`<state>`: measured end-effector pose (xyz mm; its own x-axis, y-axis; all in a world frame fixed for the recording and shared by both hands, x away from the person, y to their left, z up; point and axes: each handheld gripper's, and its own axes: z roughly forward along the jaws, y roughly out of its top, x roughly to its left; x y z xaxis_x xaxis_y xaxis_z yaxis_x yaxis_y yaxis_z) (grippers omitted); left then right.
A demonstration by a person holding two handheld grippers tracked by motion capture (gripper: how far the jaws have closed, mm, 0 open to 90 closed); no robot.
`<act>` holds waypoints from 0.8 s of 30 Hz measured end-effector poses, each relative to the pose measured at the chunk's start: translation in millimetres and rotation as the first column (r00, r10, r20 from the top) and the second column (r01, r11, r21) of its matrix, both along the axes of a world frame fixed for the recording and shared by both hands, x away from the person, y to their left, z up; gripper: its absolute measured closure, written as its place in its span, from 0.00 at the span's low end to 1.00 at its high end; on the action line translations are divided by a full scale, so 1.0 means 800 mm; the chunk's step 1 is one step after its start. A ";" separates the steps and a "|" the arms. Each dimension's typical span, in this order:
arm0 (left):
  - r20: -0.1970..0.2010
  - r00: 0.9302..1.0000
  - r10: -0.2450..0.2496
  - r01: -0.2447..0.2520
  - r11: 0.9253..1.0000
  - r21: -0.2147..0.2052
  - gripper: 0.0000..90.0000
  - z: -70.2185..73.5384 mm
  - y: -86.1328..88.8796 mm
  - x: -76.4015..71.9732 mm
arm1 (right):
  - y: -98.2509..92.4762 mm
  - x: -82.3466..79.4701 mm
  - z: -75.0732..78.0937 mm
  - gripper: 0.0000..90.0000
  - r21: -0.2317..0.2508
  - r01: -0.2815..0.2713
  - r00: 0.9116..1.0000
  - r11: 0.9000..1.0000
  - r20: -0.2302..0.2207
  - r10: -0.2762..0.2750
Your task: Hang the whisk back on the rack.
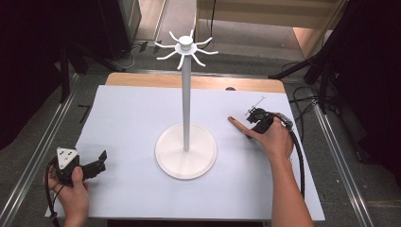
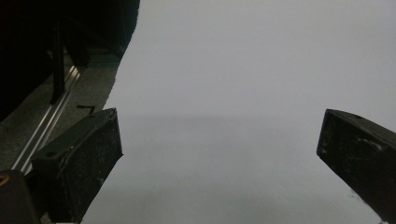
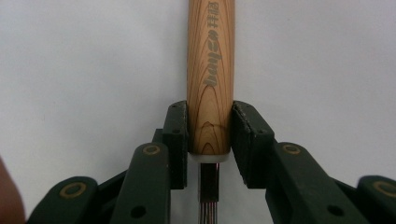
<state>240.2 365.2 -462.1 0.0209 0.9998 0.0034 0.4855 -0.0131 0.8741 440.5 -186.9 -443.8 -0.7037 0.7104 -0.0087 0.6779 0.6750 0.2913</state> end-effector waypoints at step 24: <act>0.000 1.000 0.000 0.000 1.000 -0.002 0.01 0.000 0.000 0.000 | -0.022 -0.023 0.024 0.78 0.117 0.033 0.994 0.993 0.101 -0.045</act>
<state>240.3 365.5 -462.1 0.0208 0.9998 0.0012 0.4855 -0.0111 0.8742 422.2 -204.6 -424.9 -0.6748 0.7380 0.0035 0.6654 0.6063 0.4354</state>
